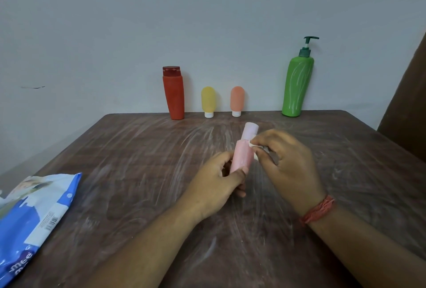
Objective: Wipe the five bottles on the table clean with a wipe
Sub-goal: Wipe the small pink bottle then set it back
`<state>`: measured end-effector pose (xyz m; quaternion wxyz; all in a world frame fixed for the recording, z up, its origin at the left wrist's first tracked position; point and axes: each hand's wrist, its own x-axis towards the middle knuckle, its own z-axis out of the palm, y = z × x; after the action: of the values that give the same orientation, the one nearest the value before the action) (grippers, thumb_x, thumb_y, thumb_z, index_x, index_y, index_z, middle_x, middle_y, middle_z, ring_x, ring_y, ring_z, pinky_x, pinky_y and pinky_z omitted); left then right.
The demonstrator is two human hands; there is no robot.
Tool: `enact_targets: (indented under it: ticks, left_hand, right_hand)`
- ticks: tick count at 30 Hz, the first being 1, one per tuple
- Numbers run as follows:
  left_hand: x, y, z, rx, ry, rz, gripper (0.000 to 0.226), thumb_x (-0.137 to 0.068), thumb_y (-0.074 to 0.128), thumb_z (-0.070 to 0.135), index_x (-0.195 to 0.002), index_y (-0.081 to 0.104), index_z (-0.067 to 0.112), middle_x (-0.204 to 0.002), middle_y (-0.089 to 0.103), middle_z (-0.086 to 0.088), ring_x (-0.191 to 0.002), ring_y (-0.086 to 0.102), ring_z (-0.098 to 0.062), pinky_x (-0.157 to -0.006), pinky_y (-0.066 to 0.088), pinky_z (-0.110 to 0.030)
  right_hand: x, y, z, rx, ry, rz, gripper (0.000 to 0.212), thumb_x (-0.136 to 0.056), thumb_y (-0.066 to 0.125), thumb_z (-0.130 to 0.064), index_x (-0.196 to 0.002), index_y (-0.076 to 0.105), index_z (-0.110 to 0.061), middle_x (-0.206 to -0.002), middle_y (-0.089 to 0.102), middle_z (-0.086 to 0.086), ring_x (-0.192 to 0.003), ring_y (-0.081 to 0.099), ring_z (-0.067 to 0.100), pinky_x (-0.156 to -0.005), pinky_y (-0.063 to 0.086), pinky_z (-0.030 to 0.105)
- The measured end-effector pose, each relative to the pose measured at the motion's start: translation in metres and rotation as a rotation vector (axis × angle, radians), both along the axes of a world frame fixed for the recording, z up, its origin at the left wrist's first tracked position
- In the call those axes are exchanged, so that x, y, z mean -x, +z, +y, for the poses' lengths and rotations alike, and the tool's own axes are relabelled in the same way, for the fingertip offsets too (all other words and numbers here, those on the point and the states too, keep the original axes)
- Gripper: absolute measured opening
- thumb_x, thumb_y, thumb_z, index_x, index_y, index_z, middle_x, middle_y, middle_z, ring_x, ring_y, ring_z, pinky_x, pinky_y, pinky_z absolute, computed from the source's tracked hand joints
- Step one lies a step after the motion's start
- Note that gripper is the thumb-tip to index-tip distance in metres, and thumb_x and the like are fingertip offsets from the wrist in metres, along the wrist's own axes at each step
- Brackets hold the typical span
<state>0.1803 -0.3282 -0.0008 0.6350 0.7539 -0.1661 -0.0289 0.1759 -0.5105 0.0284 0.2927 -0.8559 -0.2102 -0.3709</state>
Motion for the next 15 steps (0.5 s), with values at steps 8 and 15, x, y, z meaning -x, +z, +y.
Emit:
enact_targets:
  ticks: [8, 15]
  left_hand:
    - [0.001, 0.003, -0.001, -0.255, 0.113, -0.182, 0.033, -0.096, 0.068, 0.029, -0.127, 0.062, 0.024, -0.103, 0.053, 0.012, -0.076, 0.068, -0.020, -0.062, 0.060, -0.027]
    - [-0.001, 0.006, 0.000, -0.305, 0.165, -0.270, 0.015, -0.095, 0.068, 0.029, -0.107, 0.066, 0.022, -0.097, 0.056, 0.004, -0.076, 0.063, -0.020, -0.070, 0.057, -0.047]
  right_hand:
    - [-0.008, 0.004, -0.004, 0.038, -0.076, -0.031, 0.010, -0.087, 0.071, -0.004, -0.096, 0.074, -0.007, -0.098, 0.067, 0.003, -0.091, 0.063, 0.019, -0.082, 0.039, 0.016]
    - [-0.002, -0.002, 0.002, 0.328, 0.084, -0.077, 0.017, -0.083, 0.075, -0.004, -0.099, 0.074, -0.011, -0.099, 0.068, 0.001, -0.095, 0.058, 0.016, -0.086, 0.044, 0.023]
